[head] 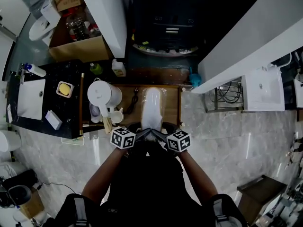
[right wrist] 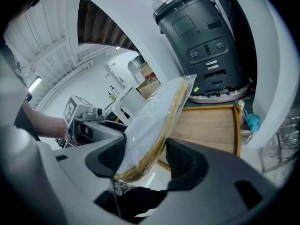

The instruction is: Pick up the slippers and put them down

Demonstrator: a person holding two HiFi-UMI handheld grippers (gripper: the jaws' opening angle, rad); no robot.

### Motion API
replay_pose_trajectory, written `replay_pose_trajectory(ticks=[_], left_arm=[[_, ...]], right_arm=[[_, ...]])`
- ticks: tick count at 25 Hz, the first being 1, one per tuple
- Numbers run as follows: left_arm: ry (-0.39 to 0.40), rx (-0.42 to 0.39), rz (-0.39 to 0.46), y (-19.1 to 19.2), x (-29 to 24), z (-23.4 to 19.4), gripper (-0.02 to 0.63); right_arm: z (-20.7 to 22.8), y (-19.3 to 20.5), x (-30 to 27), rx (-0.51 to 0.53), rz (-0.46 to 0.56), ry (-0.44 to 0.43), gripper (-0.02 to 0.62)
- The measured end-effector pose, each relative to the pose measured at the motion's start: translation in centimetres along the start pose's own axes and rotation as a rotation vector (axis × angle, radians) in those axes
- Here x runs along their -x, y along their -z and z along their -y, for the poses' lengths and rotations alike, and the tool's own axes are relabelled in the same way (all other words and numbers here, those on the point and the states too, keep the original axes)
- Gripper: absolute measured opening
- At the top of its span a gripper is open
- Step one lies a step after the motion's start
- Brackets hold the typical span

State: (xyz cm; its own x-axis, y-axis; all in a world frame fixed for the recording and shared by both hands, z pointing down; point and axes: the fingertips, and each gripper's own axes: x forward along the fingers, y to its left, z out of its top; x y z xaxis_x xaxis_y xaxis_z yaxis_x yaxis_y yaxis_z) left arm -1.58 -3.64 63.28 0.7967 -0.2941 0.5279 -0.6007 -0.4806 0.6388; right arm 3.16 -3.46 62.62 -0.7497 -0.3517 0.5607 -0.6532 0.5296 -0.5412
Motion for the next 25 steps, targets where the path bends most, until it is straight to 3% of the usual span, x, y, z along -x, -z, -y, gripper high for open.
replay_pose_trajectory(ticks=[25], left_arm=[[0.000, 0.045, -0.088, 2.9, -1.2, -3.5, 0.256]], right_arm=[[1.5, 3.0, -3.5, -0.065, -0.072, -0.013, 0.279]])
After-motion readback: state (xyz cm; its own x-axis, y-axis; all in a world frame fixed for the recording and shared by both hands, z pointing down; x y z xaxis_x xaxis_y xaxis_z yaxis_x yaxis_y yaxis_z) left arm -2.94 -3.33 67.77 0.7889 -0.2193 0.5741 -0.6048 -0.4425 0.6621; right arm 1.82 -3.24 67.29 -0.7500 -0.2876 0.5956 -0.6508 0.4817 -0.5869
